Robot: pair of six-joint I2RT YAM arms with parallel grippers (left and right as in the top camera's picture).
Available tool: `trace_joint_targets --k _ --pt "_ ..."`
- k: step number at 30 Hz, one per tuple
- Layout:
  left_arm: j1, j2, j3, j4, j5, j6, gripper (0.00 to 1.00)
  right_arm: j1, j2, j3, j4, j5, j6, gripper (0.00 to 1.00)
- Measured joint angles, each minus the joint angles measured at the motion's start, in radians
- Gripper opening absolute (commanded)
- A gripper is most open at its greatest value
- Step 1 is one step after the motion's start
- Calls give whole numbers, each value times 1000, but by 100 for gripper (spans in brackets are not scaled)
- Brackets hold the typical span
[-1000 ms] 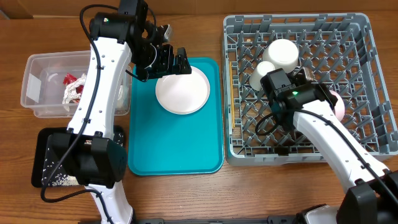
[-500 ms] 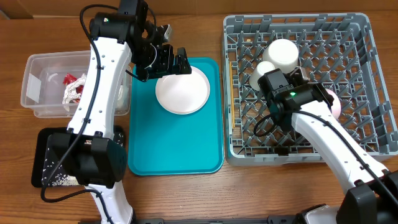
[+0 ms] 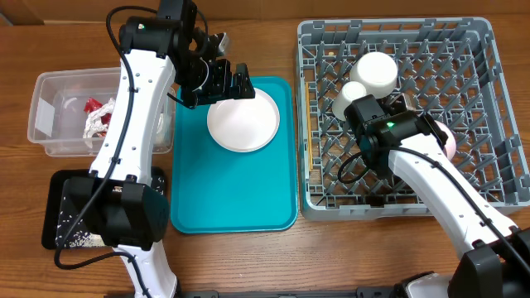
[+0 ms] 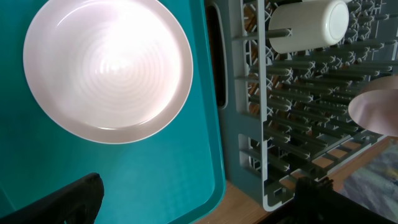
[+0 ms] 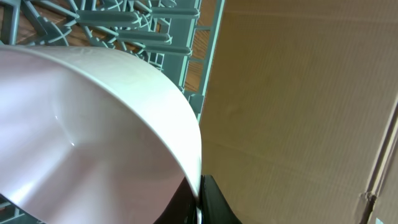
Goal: Sort waste into correct bins and load items into the dishwasher
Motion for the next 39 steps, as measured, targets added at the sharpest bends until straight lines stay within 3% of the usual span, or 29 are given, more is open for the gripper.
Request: trace_joint_targets --k 7,16,28,39 --pt "0 0 0 0 0 0 100 0 2 -4 109 16 -5 4" --pt "0 0 0 0 0 0 100 0 2 -8 267 142 -111 4" --pt "0 0 0 0 0 0 100 -1 11 -8 286 220 -190 4" --pt "0 0 0 0 0 0 100 13 131 -8 261 253 -195 4"
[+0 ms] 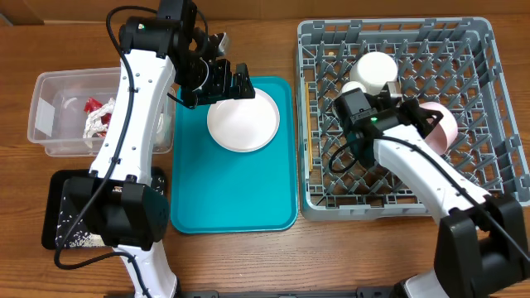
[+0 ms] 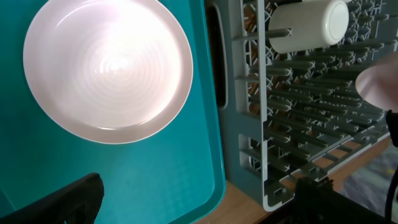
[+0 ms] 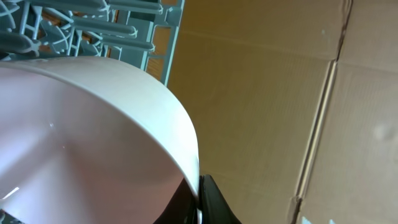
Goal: Sort waste into correct bins and load items into the dishwasher
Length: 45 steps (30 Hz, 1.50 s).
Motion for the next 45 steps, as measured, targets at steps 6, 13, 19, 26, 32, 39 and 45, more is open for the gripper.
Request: trace_joint_targets --k 6,13,19,26,32,39,45 --pt "0 0 0 0 0 0 100 13 2 0 -1 2 2 4" --pt "0 0 0 0 0 0 100 28 2 0 -50 -43 23 17" --pt "0 0 0 0 0 0 100 46 -2 13 -93 -115 116 21" --pt "0 0 0 0 0 0 100 46 -12 19 -112 -174 227 35" --pt "0 0 0 0 0 0 100 53 -32 41 -107 -286 303 39" --pt "0 0 0 0 0 0 100 63 -29 42 -113 -576 370 39" --pt "0 0 0 0 0 0 100 59 5 11 -133 -731 390 39"
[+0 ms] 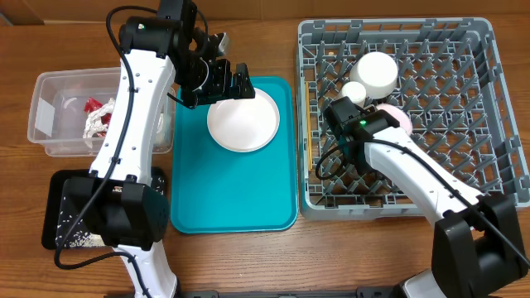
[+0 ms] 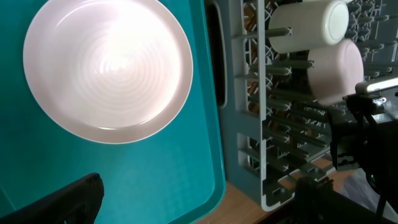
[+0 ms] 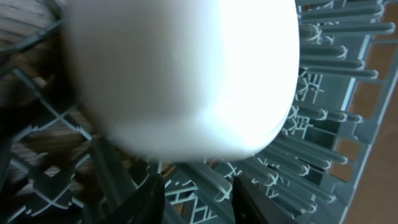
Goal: Sort waste into correct bins and load items into the dishwasher
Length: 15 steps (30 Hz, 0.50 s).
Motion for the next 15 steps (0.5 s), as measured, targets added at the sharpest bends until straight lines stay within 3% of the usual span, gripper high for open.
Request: trace_joint_targets --k 9,15 --pt "0 0 0 0 0 0 100 14 -3 30 -7 -85 60 38" --pt "0 0 0 0 0 0 100 49 -46 121 6 -219 91 49"
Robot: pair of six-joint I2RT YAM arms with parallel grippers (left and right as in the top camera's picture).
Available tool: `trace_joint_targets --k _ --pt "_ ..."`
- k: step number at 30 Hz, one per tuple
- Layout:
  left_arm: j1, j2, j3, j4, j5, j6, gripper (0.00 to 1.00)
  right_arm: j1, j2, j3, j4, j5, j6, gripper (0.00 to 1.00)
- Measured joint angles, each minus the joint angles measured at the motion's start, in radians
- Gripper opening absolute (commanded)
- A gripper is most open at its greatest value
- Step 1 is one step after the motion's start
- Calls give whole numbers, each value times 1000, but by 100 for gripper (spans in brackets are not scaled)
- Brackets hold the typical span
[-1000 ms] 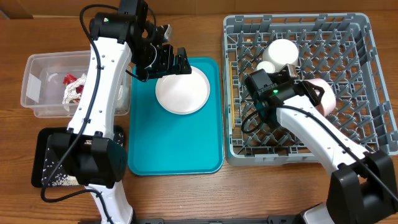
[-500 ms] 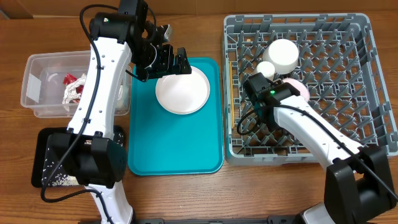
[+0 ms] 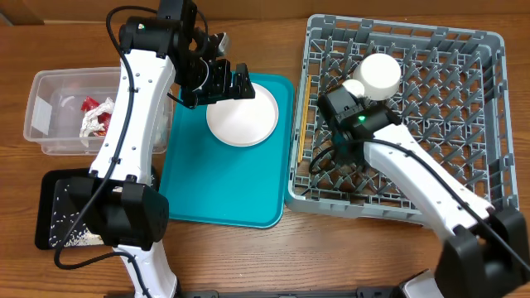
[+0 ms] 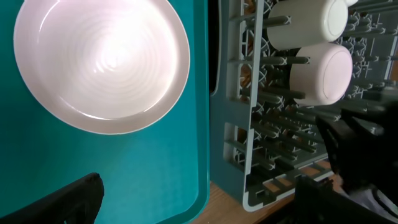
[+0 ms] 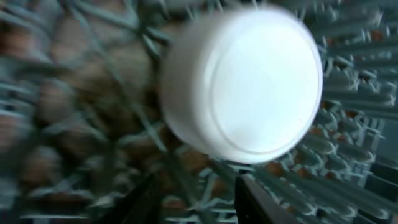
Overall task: Sort waste into correct bins and load items into the dishwasher
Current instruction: 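Raise the right gripper and move it left toward the teal tray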
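Note:
A white plate [image 3: 242, 118] [image 4: 102, 65] lies at the far end of the teal tray [image 3: 224, 190]. My left gripper [image 3: 228, 83] [image 4: 196, 205] hangs open above it, holding nothing. In the grey dish rack [image 3: 397, 213] a pale pink bowl [image 5: 249, 81] [image 4: 320, 71] lies on its side among the tines, next to a white mug [image 3: 381, 73] [image 4: 305, 22]. My right gripper [image 3: 348, 103] [image 5: 196, 199] stands open just short of the bowl, its fingers apart and free of it. The right wrist view is blurred.
A clear bin [image 3: 45, 124] with red and white wrappers stands at the left. A black tray [image 3: 50, 236] with crumbs lies in front of it. A smaller white cup [image 3: 354, 87] sits beside the mug. The rack sits askew against the tray.
The rack has slid left and turned, and the tray and both bins have shifted left with it. My right gripper sits slightly back from the bowl. The left arm has not moved.
My right gripper held the pink bowl over the rack's right part, then nearer its middle. By 0.5 s ago the bowl lay in the rack beside the mug with the gripper open. Now the rack and tray sit shifted left. The left gripper stayed open above the plate throughout.

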Motion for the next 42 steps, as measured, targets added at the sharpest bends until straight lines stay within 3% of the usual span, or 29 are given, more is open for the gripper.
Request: trace_joint_targets --k 7,9,10,15,19,34,42 --pt "0 0 0 0 0 0 100 -17 -134 68 23 -127 21 56" --pt "0 0 0 0 0 0 100 -31 -155 70 34 -203 24 68" --pt "0 0 0 0 0 0 100 -37 -159 70 43 -258 26 68" --pt "0 0 0 0 0 0 100 -37 -155 65 111 -493 36 68" --pt "0 0 0 0 0 0 100 -31 -155 41 148 -564 62 63" --pt "0 0 0 0 0 0 100 -30 -124 -170 562 -590 220 60" --pt "0 0 0 0 0 0 100 -14 -54 -209 649 -579 260 61"
